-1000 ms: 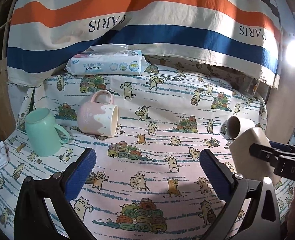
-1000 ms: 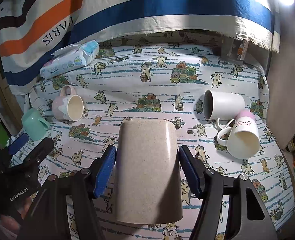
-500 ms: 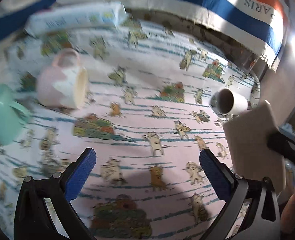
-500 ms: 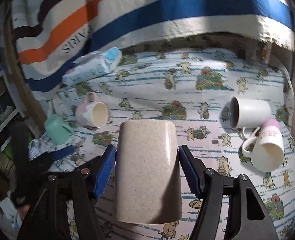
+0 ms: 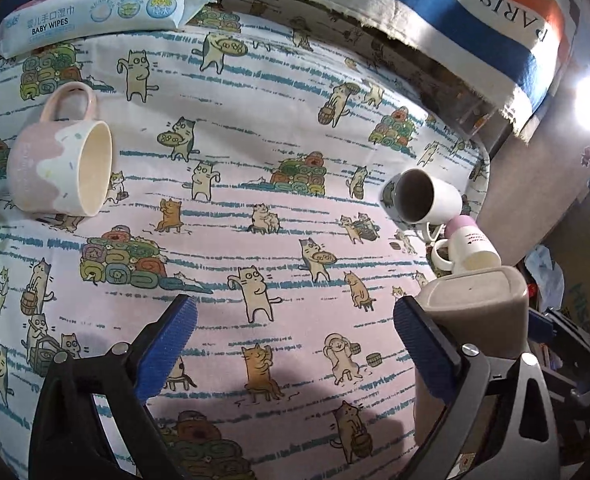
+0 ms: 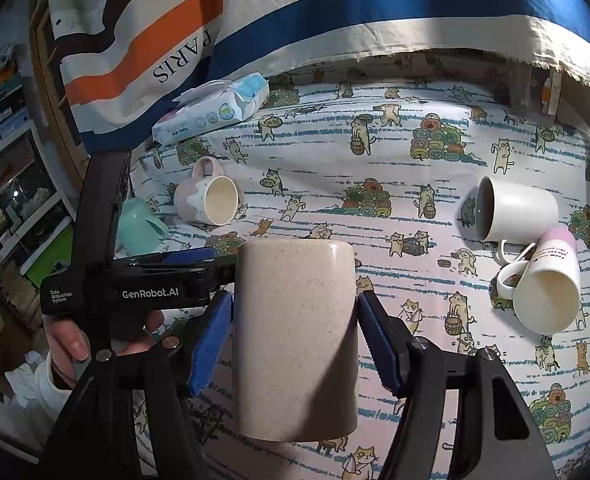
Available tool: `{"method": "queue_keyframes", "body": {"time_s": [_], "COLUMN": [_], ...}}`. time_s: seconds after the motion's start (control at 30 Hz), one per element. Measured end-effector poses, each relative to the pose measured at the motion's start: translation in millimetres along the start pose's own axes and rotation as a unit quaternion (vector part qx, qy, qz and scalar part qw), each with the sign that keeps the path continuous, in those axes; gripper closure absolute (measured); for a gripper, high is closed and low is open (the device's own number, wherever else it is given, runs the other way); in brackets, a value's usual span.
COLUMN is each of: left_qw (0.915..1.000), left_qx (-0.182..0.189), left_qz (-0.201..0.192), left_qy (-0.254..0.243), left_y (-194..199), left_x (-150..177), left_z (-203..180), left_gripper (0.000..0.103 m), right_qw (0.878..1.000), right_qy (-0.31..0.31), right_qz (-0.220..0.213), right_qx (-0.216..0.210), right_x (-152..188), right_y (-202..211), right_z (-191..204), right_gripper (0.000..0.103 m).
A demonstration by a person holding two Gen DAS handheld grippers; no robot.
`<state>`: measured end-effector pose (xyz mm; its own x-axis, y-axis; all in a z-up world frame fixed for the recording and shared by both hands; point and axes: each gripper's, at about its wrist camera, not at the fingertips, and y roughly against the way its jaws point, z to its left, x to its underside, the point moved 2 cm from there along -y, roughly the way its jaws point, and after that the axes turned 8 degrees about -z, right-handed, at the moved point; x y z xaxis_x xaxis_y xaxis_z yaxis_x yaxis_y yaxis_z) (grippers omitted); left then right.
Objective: Flip cup upside down
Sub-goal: 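Rotate the held beige cup with the right gripper so its opening faces down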
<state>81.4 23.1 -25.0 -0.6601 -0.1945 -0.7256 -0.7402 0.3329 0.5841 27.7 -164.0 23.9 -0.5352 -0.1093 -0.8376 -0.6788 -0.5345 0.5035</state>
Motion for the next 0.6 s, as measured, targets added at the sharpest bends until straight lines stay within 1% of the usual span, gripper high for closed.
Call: {"method": "queue_keyframes", "body": {"time_s": [0.07, 0.17, 0.27, 0.33, 0.43, 0.5, 0.57, 0.6], "left_qw": [1.0000, 1.0000, 1.0000, 1.0000, 0.9999, 1.0000, 0.9999, 0.9999], "left_qx": [0.002, -0.006, 0.001, 0.004, -0.004, 0.002, 0.012, 0.016], "left_qz": [0.000, -0.007, -0.008, -0.006, -0.005, -0.002, -0.003, -0.003], "left_qy": [0.002, -0.001, 0.001, 0.000, -0.008, -0.004, 0.001, 0.001], "left_y": [1, 4, 7, 7, 4, 1, -1, -2], "left_x": [0, -3, -5, -4, -2, -2, -3, -4], "left_z": [-1, -2, -1, -2, -4, -2, -1, -1], "left_gripper": [0.009, 0.011, 0.011, 0.011, 0.011, 0.011, 0.011, 0.011], "right_qw": [1.000, 1.000, 1.000, 1.000, 0.999, 0.999, 0.999, 0.998], "right_qy": [0.006, 0.025, 0.021, 0.024, 0.021, 0.024, 0.036, 0.041], "right_qz": [-0.001, 0.008, 0.017, 0.017, 0.014, 0.008, 0.001, 0.001], "right_qx": [0.003, 0.007, 0.003, 0.010, 0.022, 0.026, 0.034, 0.037], "right_x": [0, 2, 4, 4, 2, 1, 0, 1], "right_y": [-1, -4, -9, -12, -17, -20, -25, -28], "right_z": [0, 3, 2, 2, -2, -3, -3, -2], "right_gripper": [0.037, 0.037, 0.037, 0.037, 0.037, 0.037, 0.039, 0.043]}}
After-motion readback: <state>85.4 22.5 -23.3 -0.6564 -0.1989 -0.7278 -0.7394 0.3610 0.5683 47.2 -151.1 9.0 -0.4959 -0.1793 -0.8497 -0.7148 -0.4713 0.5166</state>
